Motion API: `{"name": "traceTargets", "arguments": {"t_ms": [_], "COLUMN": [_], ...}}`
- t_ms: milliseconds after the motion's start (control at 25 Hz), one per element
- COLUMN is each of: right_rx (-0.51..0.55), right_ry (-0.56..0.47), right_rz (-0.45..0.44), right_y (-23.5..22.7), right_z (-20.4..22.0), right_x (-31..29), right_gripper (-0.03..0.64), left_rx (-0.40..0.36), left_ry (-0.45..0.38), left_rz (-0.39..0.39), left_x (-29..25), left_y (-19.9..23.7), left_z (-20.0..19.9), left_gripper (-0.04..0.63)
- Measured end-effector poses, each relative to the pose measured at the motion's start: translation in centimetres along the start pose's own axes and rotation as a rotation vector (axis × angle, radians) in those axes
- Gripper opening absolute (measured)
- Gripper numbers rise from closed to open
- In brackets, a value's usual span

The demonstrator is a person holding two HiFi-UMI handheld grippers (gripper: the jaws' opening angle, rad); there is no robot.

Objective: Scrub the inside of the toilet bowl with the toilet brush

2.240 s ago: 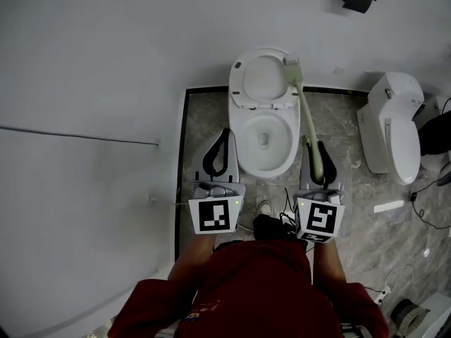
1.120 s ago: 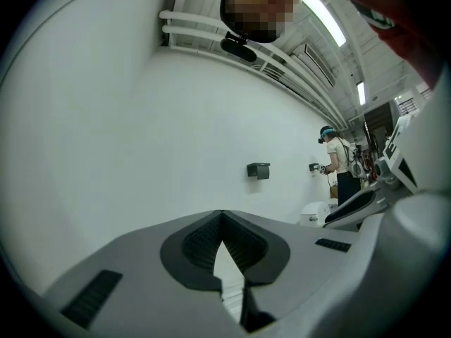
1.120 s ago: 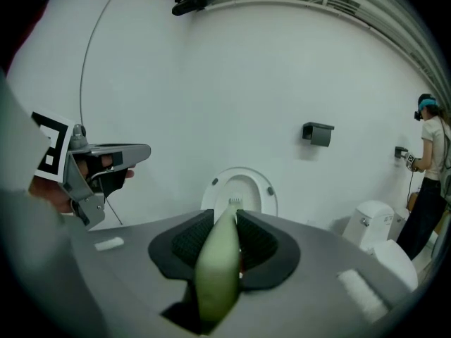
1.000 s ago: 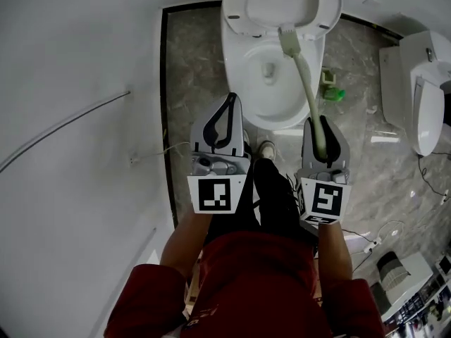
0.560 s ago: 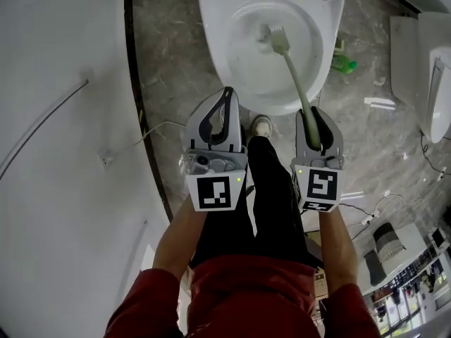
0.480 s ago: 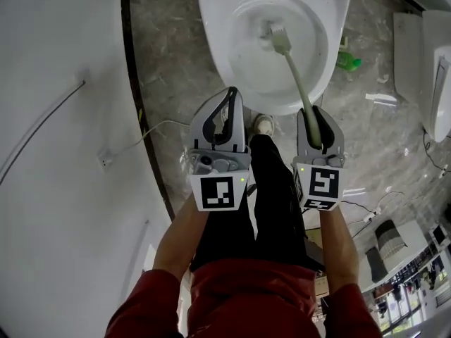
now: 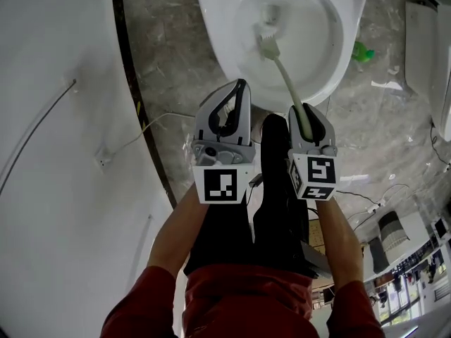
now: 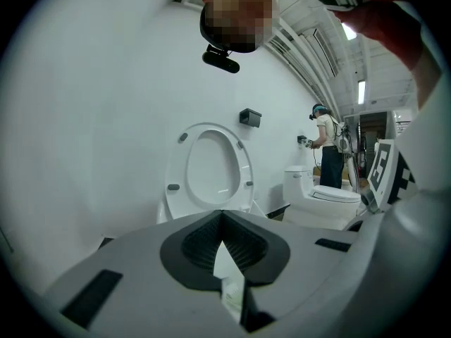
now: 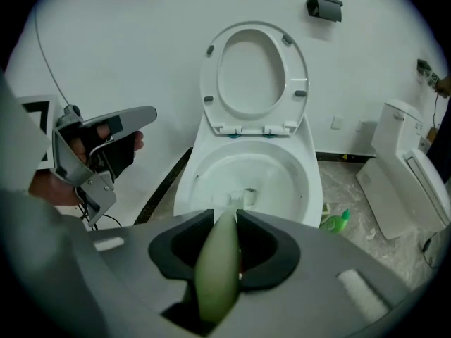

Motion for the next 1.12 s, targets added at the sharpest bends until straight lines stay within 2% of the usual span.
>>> {"name": "traceTargets", "arguments": {"t_ms": [240,360,720,960,1120], "right_rx": [0.079,0.176,0.709,1.12,1.342], "right_ry": [0.013,0.012,-0.001,0.004,0.014], "right_rz": [-0.006,-0.018,-0.096,-0.204,-0.27], "right_y": [-2.4,-4.6,-9.7,-11.9,-13.2], "right_z": [1.3,0.8,-1.8,-4.2,-6.0], "right_x": [-1.0,-1.4,-3.4,-5.0,-5.4], "right_gripper": [0.11,0.11,0.11,0.11,0.11], "left_rx": [-0.025,-0.023,-0.014,-0.007,-0.012], "left_ry": [0.041,0.045,0.055,0.041,0.039], "left_rz": [0.02,0.029,0.018,-0.028,-0.052], "left_x": [-1.0,-1.6,-3.2,-4.0,-4.1], "left_y": [-1.8,-3.1,-6.0,-6.6,-6.8], "left_z": [0.5,0.4,0.2,-0.3,-0.8], "left_gripper": [0.005,0.005,0.005,0.005,0.005]}}
Point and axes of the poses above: the fingertips, and each gripper's own axes: x backward along the fingers, y to its left, z out of its underside, the point moved 7 cm from there along x, backward along the fingers, and after that the axes turned 1 degree about -y, right-handed, at the moved point
